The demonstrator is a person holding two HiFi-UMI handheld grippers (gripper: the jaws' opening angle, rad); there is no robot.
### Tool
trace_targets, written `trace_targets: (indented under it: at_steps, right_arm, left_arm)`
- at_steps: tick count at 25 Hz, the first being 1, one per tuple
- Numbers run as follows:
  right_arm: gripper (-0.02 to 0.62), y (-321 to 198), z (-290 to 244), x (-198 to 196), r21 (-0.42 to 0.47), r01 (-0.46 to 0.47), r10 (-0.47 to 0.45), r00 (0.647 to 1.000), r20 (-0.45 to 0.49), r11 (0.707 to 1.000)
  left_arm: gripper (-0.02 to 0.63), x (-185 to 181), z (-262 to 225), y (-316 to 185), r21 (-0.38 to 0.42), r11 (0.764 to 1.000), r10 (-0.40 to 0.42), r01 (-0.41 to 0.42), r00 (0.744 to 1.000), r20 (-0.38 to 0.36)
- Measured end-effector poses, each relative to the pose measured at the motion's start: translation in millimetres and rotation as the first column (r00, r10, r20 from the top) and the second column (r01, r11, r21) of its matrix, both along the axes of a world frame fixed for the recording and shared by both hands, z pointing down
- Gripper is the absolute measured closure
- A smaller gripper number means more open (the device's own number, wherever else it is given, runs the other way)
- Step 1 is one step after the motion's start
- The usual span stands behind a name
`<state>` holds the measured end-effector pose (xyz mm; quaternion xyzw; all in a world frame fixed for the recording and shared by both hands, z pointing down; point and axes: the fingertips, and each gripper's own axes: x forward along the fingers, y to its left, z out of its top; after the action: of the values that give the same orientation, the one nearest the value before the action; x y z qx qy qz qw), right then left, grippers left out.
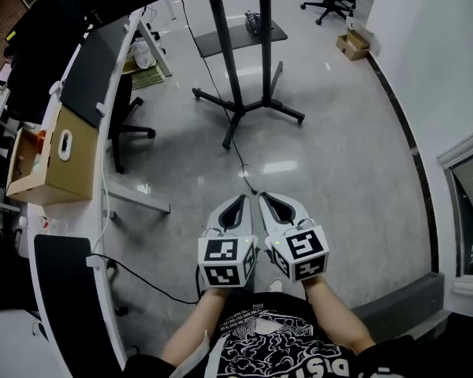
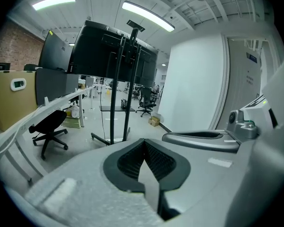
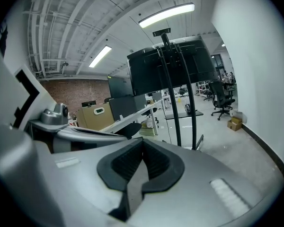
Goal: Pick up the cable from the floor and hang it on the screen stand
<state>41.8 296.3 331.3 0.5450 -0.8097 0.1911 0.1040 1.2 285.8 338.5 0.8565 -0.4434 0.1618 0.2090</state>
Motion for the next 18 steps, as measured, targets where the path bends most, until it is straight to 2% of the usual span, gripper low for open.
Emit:
trace_targets:
  at_steps: [11,18]
  right_arm:
    - [0.591,-75,25,-17,-0.032,0.020,-0.020,1.000,-0.018,0.999]
    - [0.589,-117,55,-23,-0.106,0.018,-0.022,0.999,-0.037,0.994]
  left_arm:
    - [0.611,-19,32,-75,-0.066,0.998,-0.023,0.021,1.000,-0.021]
    - [0.610,-32,54,-121,-0.125,0.992,-0.028,0.022,0.998,-0.047]
